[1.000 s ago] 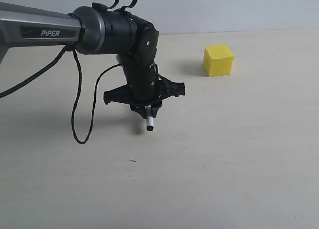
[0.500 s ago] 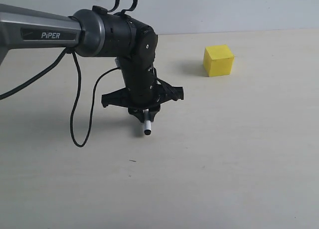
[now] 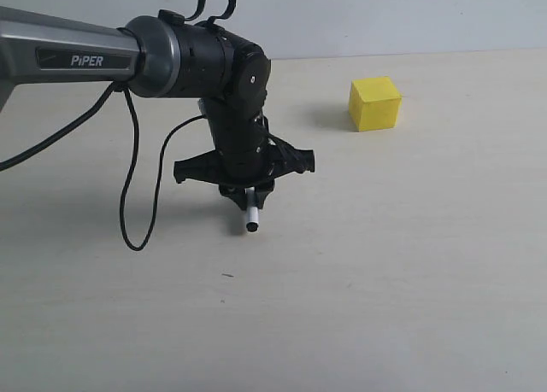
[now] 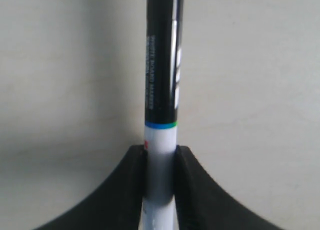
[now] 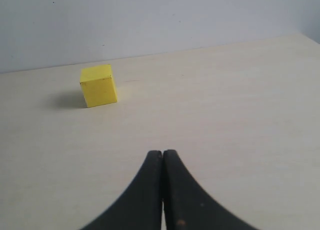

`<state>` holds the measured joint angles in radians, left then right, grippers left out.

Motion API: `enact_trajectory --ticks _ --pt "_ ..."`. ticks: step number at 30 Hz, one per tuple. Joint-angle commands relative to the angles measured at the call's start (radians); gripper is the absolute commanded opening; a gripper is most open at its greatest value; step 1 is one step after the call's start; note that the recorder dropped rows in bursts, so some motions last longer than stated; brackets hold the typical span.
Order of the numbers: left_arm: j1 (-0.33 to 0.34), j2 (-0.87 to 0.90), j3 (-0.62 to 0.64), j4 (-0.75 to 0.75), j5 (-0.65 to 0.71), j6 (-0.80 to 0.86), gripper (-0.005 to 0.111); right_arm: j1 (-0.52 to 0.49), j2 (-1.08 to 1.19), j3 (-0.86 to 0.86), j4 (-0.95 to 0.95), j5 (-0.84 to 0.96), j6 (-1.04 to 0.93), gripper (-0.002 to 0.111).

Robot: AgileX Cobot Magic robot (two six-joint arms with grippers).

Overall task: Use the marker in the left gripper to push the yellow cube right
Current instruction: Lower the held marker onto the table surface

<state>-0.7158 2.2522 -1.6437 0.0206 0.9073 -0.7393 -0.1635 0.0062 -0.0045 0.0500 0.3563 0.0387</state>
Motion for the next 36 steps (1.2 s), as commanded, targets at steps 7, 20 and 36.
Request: enact_trajectory --ticks 7,20,36 --pt "-0.010 -0.007 0.029 -0.003 0.003 0.010 0.000 0.002 -0.006 0.004 0.000 -0.004 0.000 0.000" --pt "-0.010 -0.007 0.027 -0.003 -0.003 0.025 0.029 0.002 -0.006 0.004 0.000 -0.006 0.000 0.000" --pt "-0.010 -0.007 0.027 -0.002 -0.023 0.029 0.051 0.002 -0.006 0.004 0.000 -0.004 0.000 0.000"
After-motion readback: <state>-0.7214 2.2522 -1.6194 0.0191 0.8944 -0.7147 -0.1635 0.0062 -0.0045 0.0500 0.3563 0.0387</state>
